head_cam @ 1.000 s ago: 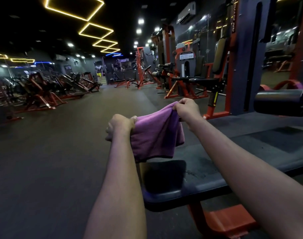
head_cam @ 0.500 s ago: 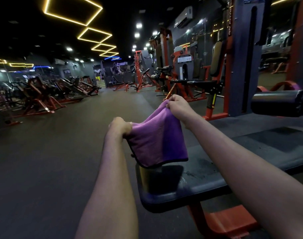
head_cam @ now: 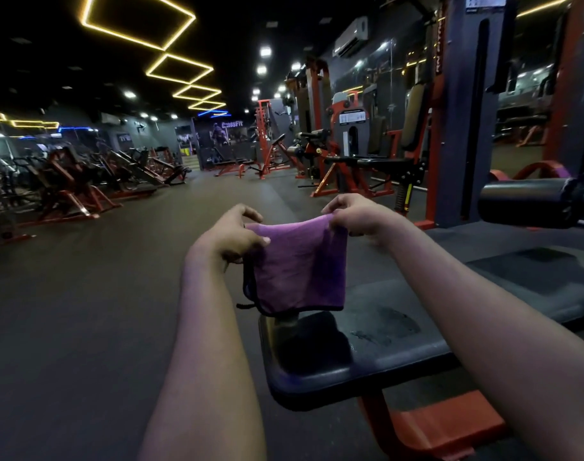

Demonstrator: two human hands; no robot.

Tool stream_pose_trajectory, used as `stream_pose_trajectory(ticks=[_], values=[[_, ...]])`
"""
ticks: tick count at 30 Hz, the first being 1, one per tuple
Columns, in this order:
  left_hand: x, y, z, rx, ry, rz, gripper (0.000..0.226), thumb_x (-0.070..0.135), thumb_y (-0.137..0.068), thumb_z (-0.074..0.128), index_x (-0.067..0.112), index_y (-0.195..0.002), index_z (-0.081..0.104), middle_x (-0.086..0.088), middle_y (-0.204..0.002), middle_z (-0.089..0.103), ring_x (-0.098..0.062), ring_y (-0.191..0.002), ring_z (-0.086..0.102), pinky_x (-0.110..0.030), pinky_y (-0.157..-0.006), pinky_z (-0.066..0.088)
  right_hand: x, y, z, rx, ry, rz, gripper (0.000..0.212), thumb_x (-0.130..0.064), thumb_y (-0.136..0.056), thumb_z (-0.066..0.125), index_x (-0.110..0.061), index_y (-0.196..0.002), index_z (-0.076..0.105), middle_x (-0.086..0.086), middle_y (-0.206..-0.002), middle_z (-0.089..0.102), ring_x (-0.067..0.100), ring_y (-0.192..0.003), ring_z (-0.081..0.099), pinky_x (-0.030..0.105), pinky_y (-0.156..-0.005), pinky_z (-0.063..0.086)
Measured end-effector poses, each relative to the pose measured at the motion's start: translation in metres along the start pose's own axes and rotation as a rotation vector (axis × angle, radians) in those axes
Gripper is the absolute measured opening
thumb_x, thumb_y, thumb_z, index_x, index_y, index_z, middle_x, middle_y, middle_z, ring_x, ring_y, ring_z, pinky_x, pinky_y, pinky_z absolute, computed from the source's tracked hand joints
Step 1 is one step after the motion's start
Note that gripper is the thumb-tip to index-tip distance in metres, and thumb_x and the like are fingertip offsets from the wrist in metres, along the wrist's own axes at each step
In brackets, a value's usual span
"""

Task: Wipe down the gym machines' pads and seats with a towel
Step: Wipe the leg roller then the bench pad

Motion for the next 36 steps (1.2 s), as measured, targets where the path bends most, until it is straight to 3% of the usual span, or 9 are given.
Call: stream_pose_trajectory(ticks=[3,8,14,16,20,24,27,33,36], values=[[0.018,0.001,-0.007,-0.017,-0.266,0.021,0.031,0.0,-0.088,0.072,0.014,-0.113,0.062,-0.008,-0.096,0.059,-0.017,-0.07,0.052,-0.025,-0.05,0.045,-0.003,0.006,0.002,-0.117,0.156,-0.018,0.023,0.001,-0.086,0.072,-0.018,-0.099,0.071,0.004,-0.099,0.067,0.017,-0.09,0.06,0.025,-0.066,0.047],[0.027,-0.008,-0.004,-0.058,-0.449,0.012,0.023,0.011,-0.084,0.081,0.013,-0.106,0.073,-0.005,-0.088,0.066,-0.016,-0.068,0.053,-0.021,-0.05,0.038,-0.005,0.004,-0.004,-0.107,0.24,-0.025,0.013,-0.008,-0.092,0.072,-0.02,-0.086,0.07,0.003,-0.1,0.067,0.022,-0.107,0.063,0.035,-0.093,0.053],[0.034,-0.024,-0.016,0.255,-0.381,0.048,0.025,0.012,-0.08,0.084,0.02,-0.101,0.076,-0.004,-0.1,0.068,-0.025,-0.102,0.063,-0.037,-0.1,0.049,-0.008,0.0,-0.02,0.144,0.258,-0.166,0.012,-0.029,-0.089,0.075,-0.033,-0.081,0.066,-0.01,-0.089,0.067,0.024,-0.105,0.063,0.056,-0.103,0.046],[0.032,-0.022,-0.018,0.326,-0.376,0.034,0.019,0.012,-0.079,0.084,0.026,-0.087,0.073,-0.001,-0.097,0.067,-0.027,-0.109,0.063,-0.046,-0.105,0.047,-0.011,0.004,-0.026,0.195,0.242,-0.249,0.018,-0.024,-0.088,0.077,-0.033,-0.08,0.063,-0.013,-0.086,0.066,0.019,-0.095,0.065,0.045,-0.094,0.052],[0.012,-0.01,-0.005,0.205,-0.532,0.004,0.028,0.007,-0.077,0.084,0.027,-0.071,0.065,-0.002,-0.091,0.066,-0.025,-0.103,0.062,-0.043,-0.101,0.048,0.002,0.021,-0.011,-0.108,0.115,-0.312,0.024,0.001,-0.082,0.078,-0.016,-0.092,0.066,0.002,-0.09,0.066,0.014,-0.081,0.061,0.02,-0.066,0.05],[-0.018,-0.001,0.026,-0.052,-0.69,-0.005,0.026,0.005,-0.078,0.084,0.02,-0.08,0.063,-0.006,-0.088,0.066,-0.021,-0.081,0.059,-0.027,-0.073,0.046,0.033,0.028,0.018,-0.392,0.259,-0.174,0.033,0.006,-0.079,0.079,-0.003,-0.108,0.068,0.008,-0.095,0.069,0.016,-0.085,0.064,0.032,-0.078,0.053],[-0.01,0.001,0.025,0.028,-0.655,0.064,0.02,0.004,-0.083,0.075,0.016,-0.097,0.069,-0.007,-0.093,0.066,-0.02,-0.081,0.059,-0.022,-0.072,0.044,0.03,0.017,0.013,-0.275,0.305,-0.133,0.023,0.001,-0.076,0.081,-0.011,-0.094,0.075,0.007,-0.092,0.072,0.02,-0.088,0.066,0.036,-0.081,0.056],[0.042,0.0,0.004,0.26,-0.559,0.326,0.031,-0.003,-0.085,0.064,0.016,-0.107,0.075,-0.006,-0.104,0.071,-0.018,-0.093,0.062,-0.018,-0.075,0.039,-0.001,0.012,-0.022,0.148,0.294,-0.163,0.031,0.001,-0.074,0.079,-0.023,-0.07,0.06,-0.007,-0.076,0.061,0.011,-0.07,0.056,0.007,-0.042,0.035],[0.053,0.01,-0.002,0.358,-0.527,0.405,0.036,-0.007,-0.084,0.056,0.015,-0.105,0.074,-0.004,-0.105,0.067,-0.017,-0.094,0.058,-0.02,-0.076,0.039,-0.01,0.026,-0.034,0.246,0.166,-0.242,0.029,0.007,-0.078,0.068,-0.019,-0.07,0.059,-0.002,-0.078,0.063,0.008,-0.069,0.056,0.007,-0.045,0.036]])
Point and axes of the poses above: each hand's wrist, its own y-axis away from the middle knuckle, its own z-axis out of the palm, x = y × z, the point moved 9 cm from there along -y, towards the middle knuckle
